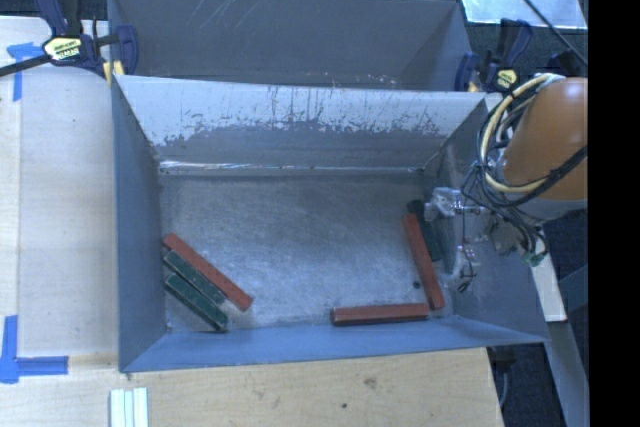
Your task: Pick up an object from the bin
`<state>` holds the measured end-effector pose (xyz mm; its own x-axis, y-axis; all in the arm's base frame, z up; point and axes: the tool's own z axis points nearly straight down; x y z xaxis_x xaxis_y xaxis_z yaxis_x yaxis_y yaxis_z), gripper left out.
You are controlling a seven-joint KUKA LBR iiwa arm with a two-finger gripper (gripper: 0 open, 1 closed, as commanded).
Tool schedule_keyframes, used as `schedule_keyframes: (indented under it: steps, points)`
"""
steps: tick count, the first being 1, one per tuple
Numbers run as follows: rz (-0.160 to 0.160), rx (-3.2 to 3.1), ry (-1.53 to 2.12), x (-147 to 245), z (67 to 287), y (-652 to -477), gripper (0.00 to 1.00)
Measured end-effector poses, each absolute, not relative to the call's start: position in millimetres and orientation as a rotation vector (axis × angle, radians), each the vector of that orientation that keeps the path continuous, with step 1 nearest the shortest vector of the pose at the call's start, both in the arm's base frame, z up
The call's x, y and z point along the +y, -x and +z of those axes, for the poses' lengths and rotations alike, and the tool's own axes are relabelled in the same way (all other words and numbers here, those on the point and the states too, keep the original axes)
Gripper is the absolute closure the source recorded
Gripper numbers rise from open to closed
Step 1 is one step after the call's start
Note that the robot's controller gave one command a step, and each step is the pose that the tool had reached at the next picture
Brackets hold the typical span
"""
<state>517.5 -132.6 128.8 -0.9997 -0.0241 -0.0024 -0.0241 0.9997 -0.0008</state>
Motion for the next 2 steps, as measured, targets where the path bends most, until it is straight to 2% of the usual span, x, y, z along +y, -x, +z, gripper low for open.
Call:
schedule_keyframes:
  steps: [1, 2]
  points:
    - [0.001, 2.999, 0.942, -119.9, 70.1, -498.5, 0.0]
    - [-0.002, 2.679, 1.633, -86.5, 71.0, -584.5, 0.0]
